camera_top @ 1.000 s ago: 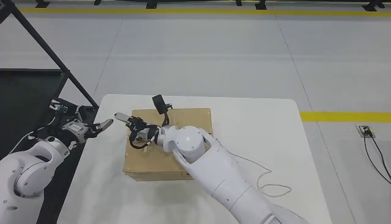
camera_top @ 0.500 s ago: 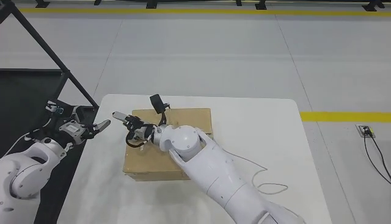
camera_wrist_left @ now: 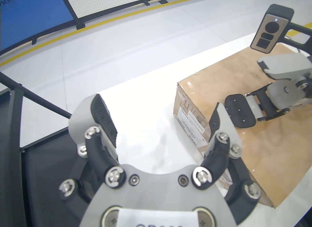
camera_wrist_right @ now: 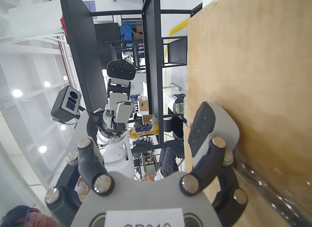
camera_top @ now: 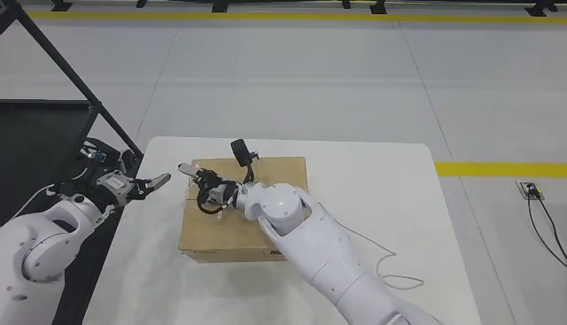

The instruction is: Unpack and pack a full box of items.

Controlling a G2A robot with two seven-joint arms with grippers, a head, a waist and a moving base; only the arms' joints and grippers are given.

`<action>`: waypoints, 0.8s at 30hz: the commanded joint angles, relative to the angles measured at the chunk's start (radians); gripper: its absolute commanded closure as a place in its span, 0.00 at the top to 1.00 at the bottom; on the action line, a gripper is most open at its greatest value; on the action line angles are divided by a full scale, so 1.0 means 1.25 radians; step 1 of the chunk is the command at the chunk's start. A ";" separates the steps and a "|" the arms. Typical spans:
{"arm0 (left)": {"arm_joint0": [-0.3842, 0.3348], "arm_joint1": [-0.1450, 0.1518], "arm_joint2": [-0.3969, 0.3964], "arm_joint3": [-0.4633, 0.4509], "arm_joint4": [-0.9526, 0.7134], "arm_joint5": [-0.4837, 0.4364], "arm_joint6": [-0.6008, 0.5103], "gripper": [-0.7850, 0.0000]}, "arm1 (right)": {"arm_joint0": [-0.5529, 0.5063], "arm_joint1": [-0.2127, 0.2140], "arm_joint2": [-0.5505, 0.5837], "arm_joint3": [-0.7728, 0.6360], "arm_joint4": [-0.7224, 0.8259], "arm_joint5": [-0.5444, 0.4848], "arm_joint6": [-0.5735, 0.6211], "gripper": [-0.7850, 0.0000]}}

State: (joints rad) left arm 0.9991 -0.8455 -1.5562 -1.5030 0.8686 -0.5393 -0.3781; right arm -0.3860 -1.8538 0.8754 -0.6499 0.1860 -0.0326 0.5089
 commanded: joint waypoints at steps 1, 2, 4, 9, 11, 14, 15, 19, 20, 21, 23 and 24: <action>-0.006 -0.001 0.006 0.003 0.002 -0.002 0.000 1.00 | -0.017 0.009 0.011 -0.033 -0.015 0.013 -0.003 1.00; -0.009 -0.001 0.008 0.004 0.002 -0.001 0.000 1.00 | -0.028 0.014 0.018 -0.053 -0.024 0.021 -0.004 1.00; -0.014 -0.001 0.012 0.008 0.002 -0.004 0.000 1.00 | -0.050 0.024 0.032 -0.094 -0.043 0.040 -0.007 1.00; -0.023 -0.002 0.016 0.016 0.003 -0.008 -0.001 1.00 | -0.114 0.050 0.071 -0.204 -0.089 0.093 -0.016 1.00; -0.026 -0.002 0.017 0.019 0.003 -0.009 -0.001 1.00 | -0.140 0.059 0.086 -0.246 -0.106 0.113 -0.012 1.00; -0.030 -0.002 0.020 0.021 0.003 -0.012 0.000 1.00 | -0.176 0.071 0.107 -0.303 -0.124 0.136 -0.007 1.00; -0.032 -0.002 0.021 0.022 0.003 -0.012 0.000 1.00 | -0.187 0.075 0.115 -0.321 -0.126 0.139 -0.004 1.00; -0.039 -0.002 0.027 0.026 0.005 -0.014 -0.002 1.00 | -0.228 0.087 0.138 -0.383 -0.143 0.152 0.004 1.00; -0.041 -0.003 0.028 0.027 0.006 -0.015 -0.003 1.00 | -0.237 0.090 0.143 -0.396 -0.148 0.156 0.004 1.00; -0.043 -0.003 0.030 0.028 0.006 -0.015 -0.004 1.00 | -0.245 0.092 0.147 -0.407 -0.152 0.160 0.004 1.00; -0.047 -0.003 0.033 0.030 0.006 -0.016 -0.005 1.00 | -0.258 0.096 0.155 -0.426 -0.159 0.169 0.001 1.00; -0.049 -0.003 0.034 0.031 0.006 -0.018 -0.005 1.00 | -0.264 0.098 0.158 -0.434 -0.160 0.172 0.002 1.00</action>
State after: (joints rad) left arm 0.9402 -0.8493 -1.5148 -1.4658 0.8769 -0.5599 -0.3842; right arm -0.7110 -1.7327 1.0702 -1.1854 -0.0128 0.1796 0.5111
